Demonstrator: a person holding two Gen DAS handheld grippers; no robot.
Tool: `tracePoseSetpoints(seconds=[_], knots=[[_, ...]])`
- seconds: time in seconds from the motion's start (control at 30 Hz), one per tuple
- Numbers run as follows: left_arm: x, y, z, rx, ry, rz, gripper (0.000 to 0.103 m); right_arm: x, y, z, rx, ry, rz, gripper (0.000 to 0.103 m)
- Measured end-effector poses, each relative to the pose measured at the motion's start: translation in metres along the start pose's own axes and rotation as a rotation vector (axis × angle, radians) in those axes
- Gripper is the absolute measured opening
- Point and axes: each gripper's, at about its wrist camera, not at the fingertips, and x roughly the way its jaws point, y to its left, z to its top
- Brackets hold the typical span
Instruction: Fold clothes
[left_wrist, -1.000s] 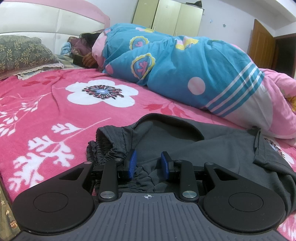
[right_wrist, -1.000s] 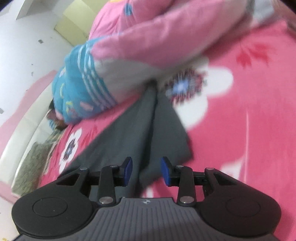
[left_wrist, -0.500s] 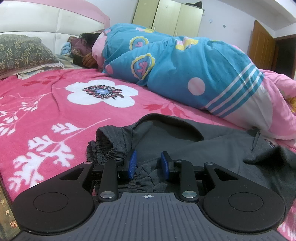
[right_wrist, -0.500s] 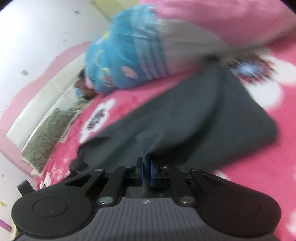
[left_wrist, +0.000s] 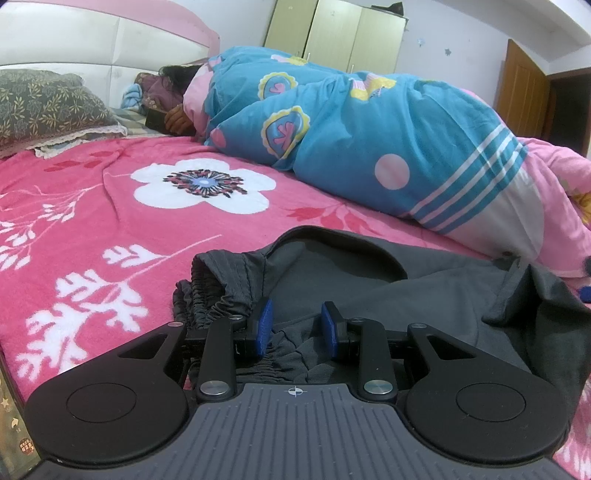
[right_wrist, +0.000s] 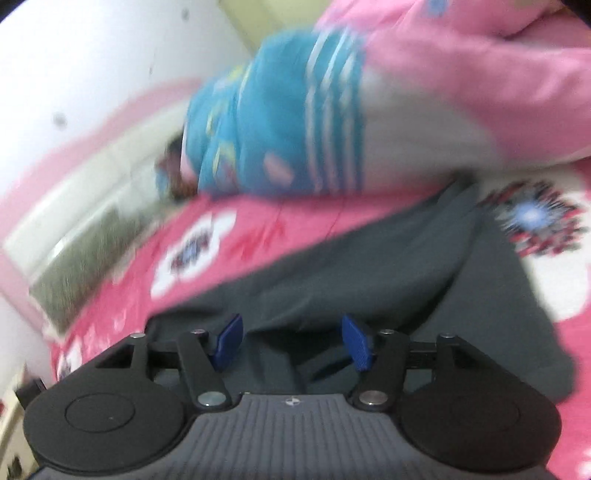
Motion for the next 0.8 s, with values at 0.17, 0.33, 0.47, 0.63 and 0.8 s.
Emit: tracePoseSetpoints(seconds=[0.17, 0.33, 0.47, 0.63, 0.8], knots=[[0.001, -0.001, 0.000, 0.003, 0.000, 0.002, 0.029, -0.028, -0.028, -0.006, 0.076, 0.002, -0.090, 0.059], [0.001, -0.001, 0.000, 0.002, 0.000, 0.002, 0.029, -0.023, -0.026, -0.022, -0.081, 0.055, -0.182, 0.052], [0.001, 0.000, 0.000, 0.001, 0.000, 0.001, 0.029, -0.015, -0.015, -0.027, -0.264, 0.079, -0.222, 0.051], [0.000, 0.000, 0.000, 0.002, 0.001, 0.001, 0.029, -0.027, 0.005, -0.047, -0.634, 0.084, -0.201, 0.051], [0.001, -0.001, 0.000, 0.007, 0.004, 0.003, 0.029, -0.022, 0.014, -0.068, -0.934, 0.125, -0.223, 0.051]])
